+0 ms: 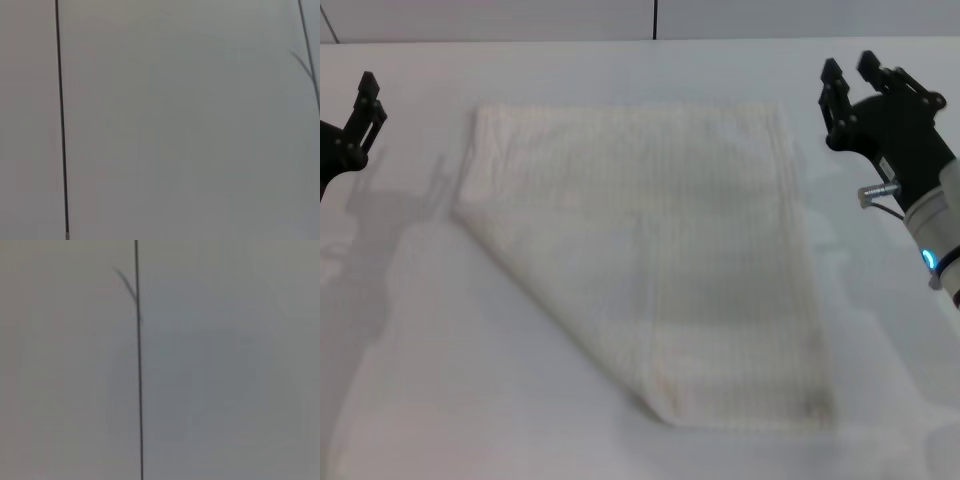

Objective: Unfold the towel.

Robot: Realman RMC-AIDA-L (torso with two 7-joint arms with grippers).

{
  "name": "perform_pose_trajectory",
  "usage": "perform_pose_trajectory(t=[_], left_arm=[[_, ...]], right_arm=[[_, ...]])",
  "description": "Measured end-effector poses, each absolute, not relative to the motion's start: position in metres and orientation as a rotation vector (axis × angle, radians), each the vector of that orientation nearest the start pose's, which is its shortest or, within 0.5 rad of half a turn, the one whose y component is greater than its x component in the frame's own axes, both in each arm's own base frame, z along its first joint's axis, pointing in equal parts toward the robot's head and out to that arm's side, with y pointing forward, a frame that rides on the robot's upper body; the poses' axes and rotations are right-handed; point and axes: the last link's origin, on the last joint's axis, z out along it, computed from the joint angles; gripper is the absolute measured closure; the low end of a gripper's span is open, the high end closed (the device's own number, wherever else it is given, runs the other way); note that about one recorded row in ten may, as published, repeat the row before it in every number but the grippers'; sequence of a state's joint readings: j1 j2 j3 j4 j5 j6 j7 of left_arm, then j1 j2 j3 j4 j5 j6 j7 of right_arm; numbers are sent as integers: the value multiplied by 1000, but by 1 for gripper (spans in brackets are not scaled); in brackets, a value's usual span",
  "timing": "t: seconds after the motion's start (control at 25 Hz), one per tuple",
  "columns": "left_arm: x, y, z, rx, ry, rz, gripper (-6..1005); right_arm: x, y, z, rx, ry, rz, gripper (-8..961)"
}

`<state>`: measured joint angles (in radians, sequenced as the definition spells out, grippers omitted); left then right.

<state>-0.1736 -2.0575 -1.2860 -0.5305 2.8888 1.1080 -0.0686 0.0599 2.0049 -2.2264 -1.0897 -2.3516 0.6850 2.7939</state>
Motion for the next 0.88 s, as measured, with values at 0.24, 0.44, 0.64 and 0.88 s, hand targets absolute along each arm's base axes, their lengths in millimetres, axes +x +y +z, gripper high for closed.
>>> perform_pose_trajectory(t=[0.24, 0.44, 0.64, 0.88], left_arm=[[-309, 308, 9, -1595, -378, -706, 216], [-310, 312, 14, -1598, -421, -718, 216], [-300, 322, 21, -1653, -459, -699, 217], [-245, 347, 30, -1901, -588, -486, 217]], right_arm=[[230, 297, -26, -1666, 477, 688, 624], [224, 309, -3, -1625, 560, 692, 697], [208, 341, 34, -1755, 783, 598, 572], [202, 375, 40, -1970, 1033, 399, 582]])
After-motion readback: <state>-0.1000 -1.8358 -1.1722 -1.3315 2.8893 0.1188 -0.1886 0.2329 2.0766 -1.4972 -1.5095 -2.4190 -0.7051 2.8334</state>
